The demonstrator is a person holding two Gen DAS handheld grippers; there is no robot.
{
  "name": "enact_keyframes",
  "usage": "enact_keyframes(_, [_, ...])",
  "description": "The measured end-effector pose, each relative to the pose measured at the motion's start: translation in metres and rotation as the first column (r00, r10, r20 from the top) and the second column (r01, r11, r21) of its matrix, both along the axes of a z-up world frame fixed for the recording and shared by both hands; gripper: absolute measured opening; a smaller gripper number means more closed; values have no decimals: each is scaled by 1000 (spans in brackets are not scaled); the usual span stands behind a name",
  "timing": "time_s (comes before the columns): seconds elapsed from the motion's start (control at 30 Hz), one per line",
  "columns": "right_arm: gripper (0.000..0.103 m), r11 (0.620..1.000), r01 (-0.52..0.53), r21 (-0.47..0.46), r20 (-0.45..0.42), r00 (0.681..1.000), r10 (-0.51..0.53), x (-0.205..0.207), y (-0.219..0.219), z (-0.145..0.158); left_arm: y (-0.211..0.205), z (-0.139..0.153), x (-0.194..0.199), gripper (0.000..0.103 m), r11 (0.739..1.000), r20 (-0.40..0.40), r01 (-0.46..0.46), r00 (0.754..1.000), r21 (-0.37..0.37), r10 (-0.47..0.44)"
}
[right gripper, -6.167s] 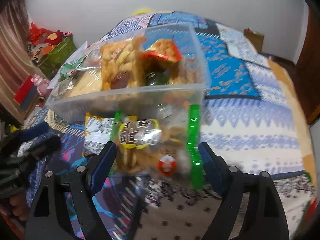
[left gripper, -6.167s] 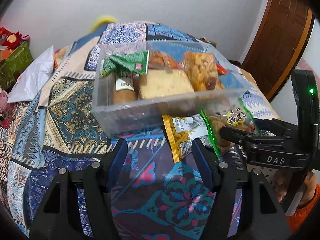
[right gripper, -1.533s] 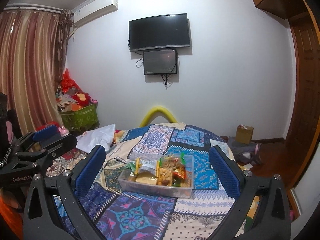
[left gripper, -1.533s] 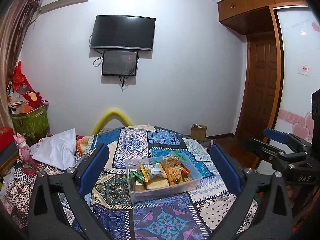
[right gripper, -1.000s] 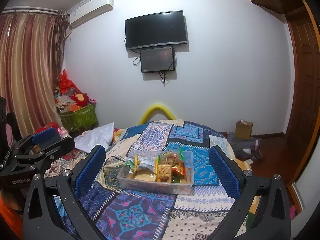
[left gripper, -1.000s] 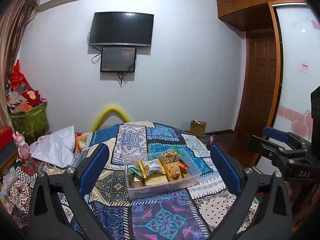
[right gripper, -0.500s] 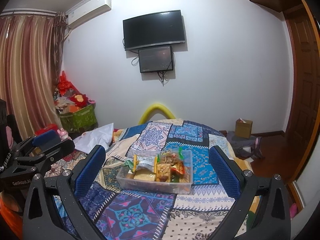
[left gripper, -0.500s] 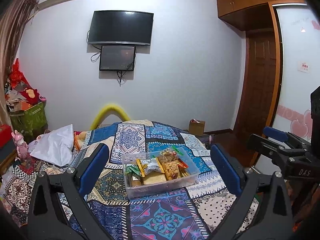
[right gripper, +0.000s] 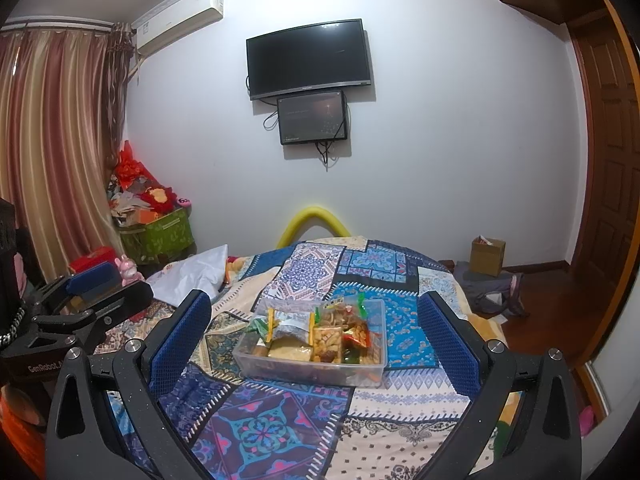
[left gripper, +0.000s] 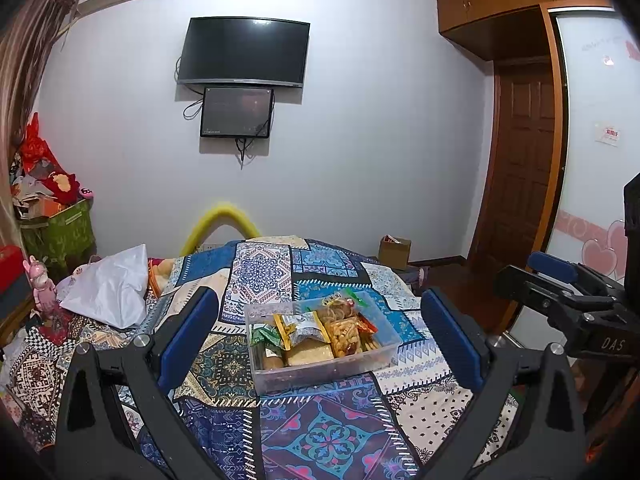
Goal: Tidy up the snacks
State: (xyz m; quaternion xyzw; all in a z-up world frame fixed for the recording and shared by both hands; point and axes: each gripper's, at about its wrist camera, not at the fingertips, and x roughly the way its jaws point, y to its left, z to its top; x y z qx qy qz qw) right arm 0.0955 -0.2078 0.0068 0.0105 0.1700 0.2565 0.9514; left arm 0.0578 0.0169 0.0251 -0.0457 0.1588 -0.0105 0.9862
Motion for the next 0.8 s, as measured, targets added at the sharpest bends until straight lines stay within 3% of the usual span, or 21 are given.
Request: enact_keyframes(0.8, [103, 1000, -5, -13, -8, 1000, 5, 3, 4, -4, -3, -4, 1, 102, 1000, 0, 16, 1000, -6, -16])
